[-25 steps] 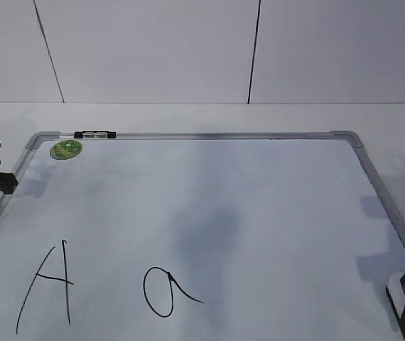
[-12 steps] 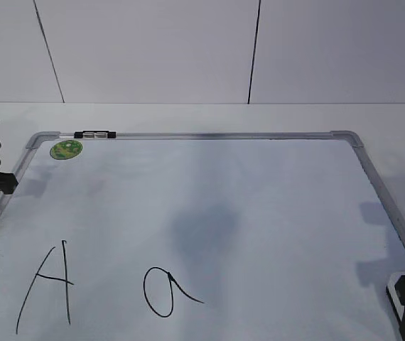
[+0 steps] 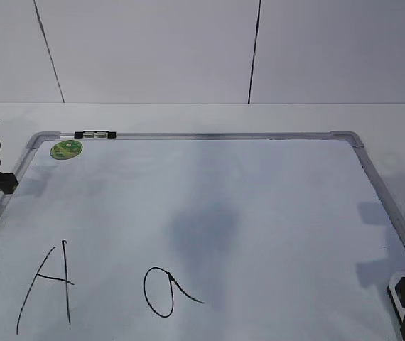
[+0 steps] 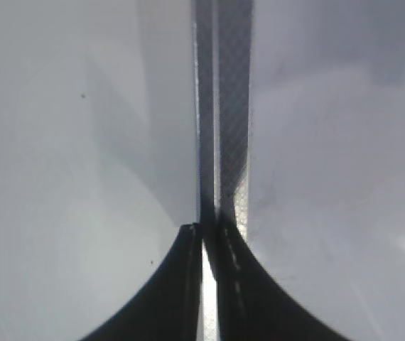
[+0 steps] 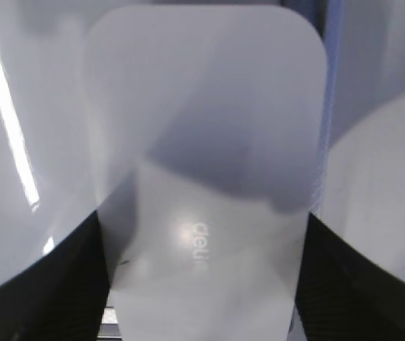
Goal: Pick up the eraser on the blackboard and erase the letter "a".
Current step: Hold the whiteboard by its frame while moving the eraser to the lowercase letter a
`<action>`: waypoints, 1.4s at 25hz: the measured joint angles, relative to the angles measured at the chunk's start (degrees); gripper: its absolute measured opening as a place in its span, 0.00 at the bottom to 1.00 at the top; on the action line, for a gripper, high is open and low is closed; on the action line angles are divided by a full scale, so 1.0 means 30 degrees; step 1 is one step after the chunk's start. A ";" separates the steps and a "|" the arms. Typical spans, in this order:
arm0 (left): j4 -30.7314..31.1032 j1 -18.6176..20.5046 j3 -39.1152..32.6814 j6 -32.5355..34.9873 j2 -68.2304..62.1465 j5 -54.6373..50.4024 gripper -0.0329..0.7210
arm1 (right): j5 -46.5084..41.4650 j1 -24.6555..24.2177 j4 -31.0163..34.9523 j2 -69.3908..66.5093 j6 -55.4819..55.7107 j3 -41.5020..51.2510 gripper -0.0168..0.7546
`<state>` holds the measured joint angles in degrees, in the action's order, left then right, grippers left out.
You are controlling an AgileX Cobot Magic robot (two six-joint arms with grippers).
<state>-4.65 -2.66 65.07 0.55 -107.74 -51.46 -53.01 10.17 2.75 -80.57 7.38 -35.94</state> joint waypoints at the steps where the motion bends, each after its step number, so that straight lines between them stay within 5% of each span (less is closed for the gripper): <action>1: 0.0000 0.0000 0.0000 0.0000 0.0000 0.0000 0.06 | 0.0000 0.0031 -0.0034 0.0000 0.0000 0.0000 0.71; 25: -0.0236 0.0000 0.0000 0.0000 0.0000 0.0000 0.06 | -0.1293 0.0075 -0.0918 0.0423 -0.1385 -0.2513 0.71; 28: -0.0236 0.0000 0.0000 0.0000 0.0000 0.0000 0.06 | -0.1377 0.0943 -0.0055 0.0199 -0.2578 -0.4097 0.71; 35: -0.0236 0.0000 0.0000 0.0000 0.0000 -0.0041 0.06 | -0.2346 0.5964 -0.0033 -0.3711 -0.2094 -0.8215 0.71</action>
<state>-5.36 -2.66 65.07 0.55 -107.74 -51.58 -60.05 28.06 2.65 -91.70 1.10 -60.59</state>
